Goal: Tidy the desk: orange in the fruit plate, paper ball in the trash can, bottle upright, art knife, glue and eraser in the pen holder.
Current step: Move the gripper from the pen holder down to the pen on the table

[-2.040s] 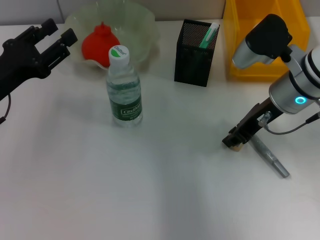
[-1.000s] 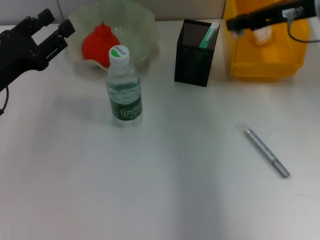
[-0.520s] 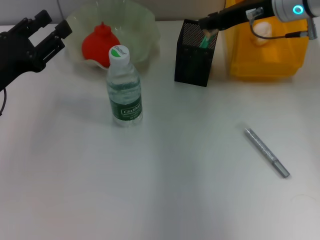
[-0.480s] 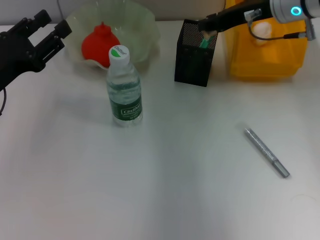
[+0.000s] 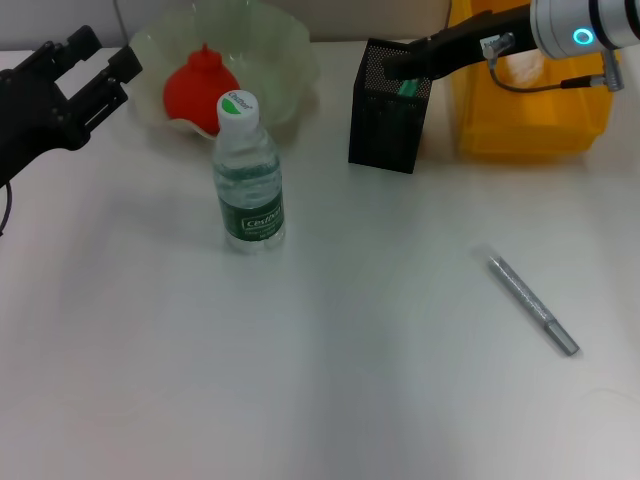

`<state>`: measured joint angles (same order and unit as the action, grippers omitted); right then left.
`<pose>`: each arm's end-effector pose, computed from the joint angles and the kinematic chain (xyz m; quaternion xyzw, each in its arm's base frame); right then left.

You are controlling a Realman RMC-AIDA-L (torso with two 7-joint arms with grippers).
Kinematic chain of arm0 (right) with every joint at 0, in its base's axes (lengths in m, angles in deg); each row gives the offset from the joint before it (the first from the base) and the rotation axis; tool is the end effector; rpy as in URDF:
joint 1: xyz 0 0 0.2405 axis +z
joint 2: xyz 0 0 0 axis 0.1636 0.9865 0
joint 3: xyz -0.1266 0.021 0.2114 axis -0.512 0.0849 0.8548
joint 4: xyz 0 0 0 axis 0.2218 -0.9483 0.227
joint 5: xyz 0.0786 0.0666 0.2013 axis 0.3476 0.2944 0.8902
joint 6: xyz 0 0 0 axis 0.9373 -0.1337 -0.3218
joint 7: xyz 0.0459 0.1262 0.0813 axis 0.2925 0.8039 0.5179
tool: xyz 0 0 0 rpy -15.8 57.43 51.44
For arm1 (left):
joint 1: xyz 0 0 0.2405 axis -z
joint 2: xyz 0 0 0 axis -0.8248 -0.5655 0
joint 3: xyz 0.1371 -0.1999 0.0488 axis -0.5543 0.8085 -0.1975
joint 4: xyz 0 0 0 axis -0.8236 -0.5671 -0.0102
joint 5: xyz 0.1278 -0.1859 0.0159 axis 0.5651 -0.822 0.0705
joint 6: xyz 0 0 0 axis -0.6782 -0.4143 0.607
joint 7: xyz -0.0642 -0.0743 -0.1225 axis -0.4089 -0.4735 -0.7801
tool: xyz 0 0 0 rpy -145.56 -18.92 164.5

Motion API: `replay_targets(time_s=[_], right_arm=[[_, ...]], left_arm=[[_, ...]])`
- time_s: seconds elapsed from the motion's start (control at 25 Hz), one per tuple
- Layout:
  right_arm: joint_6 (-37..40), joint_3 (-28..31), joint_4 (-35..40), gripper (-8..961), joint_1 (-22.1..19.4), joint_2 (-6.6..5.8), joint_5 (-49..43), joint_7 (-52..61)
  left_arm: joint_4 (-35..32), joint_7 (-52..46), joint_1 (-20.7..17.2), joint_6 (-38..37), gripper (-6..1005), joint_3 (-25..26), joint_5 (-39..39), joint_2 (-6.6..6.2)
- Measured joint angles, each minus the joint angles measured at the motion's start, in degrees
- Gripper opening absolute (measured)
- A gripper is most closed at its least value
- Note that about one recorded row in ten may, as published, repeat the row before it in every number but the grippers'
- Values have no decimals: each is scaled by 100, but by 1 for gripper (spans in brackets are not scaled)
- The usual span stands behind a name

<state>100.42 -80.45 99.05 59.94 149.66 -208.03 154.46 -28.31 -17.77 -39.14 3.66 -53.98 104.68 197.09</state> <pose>0.1529 0.4695 -0.0047 -0.9209 0.2988 0.0715 0.2400 -0.2817 0.3363 0.0405 -0.8098 -0.2014 -0.4262 0.3494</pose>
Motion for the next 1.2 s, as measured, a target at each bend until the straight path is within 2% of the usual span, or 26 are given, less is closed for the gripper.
replay_targets(time_s=[0.2,0.32,0.44,0.6,1.0,1.2], right_arm=[[537,1,405,467,-88,-8,-149,368],[1215,-16,1217,464,-197,36,-750,1092],[2009,-282,2218,462,-343,74,-1349,2019],[2657,-775,2848,458,-509,89,-1838,2718],[2599,-1642,1886,456,-649,113,-2375,3100],[2391,-1750,1606,456,-751,126,-2339,3103]], left_arm=[[38,2,-24,-1,604,0,1,4],[60,2,-15,1,604,0,1,-2],[63,2,4,31,604,2,1,-5],[68,2,11,54,604,12,1,-5],[68,31,26,71,604,79,1,-12],[68,57,40,71,604,79,1,-16]])
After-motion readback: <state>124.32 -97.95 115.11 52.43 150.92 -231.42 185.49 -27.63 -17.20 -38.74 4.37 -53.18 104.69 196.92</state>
